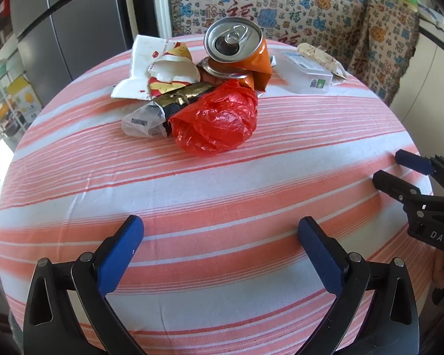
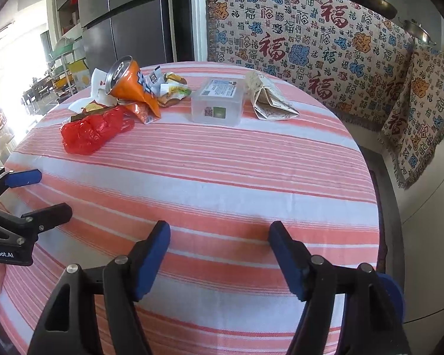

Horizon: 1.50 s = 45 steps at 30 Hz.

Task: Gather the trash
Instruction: 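Return both tools over the table toward the remaining trash, then close the left tool on the red plastic bag and lift it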

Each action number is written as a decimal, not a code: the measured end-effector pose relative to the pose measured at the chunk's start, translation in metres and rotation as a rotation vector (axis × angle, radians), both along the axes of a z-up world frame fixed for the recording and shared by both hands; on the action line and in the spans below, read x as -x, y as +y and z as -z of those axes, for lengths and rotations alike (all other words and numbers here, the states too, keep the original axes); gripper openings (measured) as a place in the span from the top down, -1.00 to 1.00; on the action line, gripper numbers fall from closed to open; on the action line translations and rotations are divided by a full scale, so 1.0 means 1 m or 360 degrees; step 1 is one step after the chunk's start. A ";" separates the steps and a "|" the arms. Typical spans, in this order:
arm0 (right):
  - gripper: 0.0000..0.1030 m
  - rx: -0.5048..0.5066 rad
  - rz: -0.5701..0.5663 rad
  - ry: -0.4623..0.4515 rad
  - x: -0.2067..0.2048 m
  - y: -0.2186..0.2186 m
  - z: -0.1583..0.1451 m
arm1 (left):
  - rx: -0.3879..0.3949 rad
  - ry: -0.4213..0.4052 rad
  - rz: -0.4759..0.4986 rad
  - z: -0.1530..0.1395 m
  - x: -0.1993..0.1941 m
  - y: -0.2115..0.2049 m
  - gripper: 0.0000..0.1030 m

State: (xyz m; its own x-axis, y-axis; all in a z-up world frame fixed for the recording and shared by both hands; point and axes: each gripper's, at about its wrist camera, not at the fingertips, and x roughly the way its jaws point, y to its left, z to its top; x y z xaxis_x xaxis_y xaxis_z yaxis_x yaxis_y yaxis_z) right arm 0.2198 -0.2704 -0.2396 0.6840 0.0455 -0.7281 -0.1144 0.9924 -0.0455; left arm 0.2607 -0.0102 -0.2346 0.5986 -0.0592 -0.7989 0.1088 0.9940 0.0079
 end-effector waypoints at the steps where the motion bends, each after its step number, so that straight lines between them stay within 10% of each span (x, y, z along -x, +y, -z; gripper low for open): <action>1: -0.39 -0.0002 0.0001 -0.0004 0.000 0.000 0.000 | 0.0000 0.0000 0.0000 0.000 0.000 0.000 -0.99; 12: -0.40 0.0005 0.0002 -0.0013 0.001 -0.001 0.001 | 0.0018 -0.0002 0.0001 -0.002 0.003 0.002 -0.99; 20: -0.40 0.0010 0.0002 -0.0017 0.001 -0.001 0.001 | 0.0289 -0.0117 0.0003 -0.042 -0.006 0.033 -0.99; 24: -0.40 0.0010 0.0002 -0.0019 0.001 -0.001 0.001 | 0.0060 -0.0119 0.0070 -0.040 -0.032 0.004 -0.96; 32: -0.40 0.0009 0.0001 -0.0021 0.002 -0.001 0.002 | -0.0075 -0.0097 0.0054 -0.031 -0.051 -0.023 -0.42; 34: -0.40 0.0009 0.0001 -0.0021 0.002 -0.001 0.002 | -0.0086 -0.0078 0.0050 -0.029 -0.050 -0.024 0.19; 36: -0.40 0.0009 0.0001 -0.0021 0.002 -0.001 0.002 | -0.0033 -0.0052 0.0040 -0.029 -0.046 -0.019 0.38; 45: -0.40 0.0009 0.0002 -0.0025 0.003 -0.001 0.003 | 0.0102 0.0036 0.0025 -0.045 0.031 -0.011 0.40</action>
State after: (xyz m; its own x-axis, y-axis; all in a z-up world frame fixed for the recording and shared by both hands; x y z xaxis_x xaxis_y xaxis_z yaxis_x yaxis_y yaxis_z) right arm 0.2170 -0.2718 -0.2422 0.6952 0.0409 -0.7176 -0.1127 0.9922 -0.0527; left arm 0.2295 -0.0217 -0.1897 0.5792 -0.1198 -0.8063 0.1236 0.9906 -0.0584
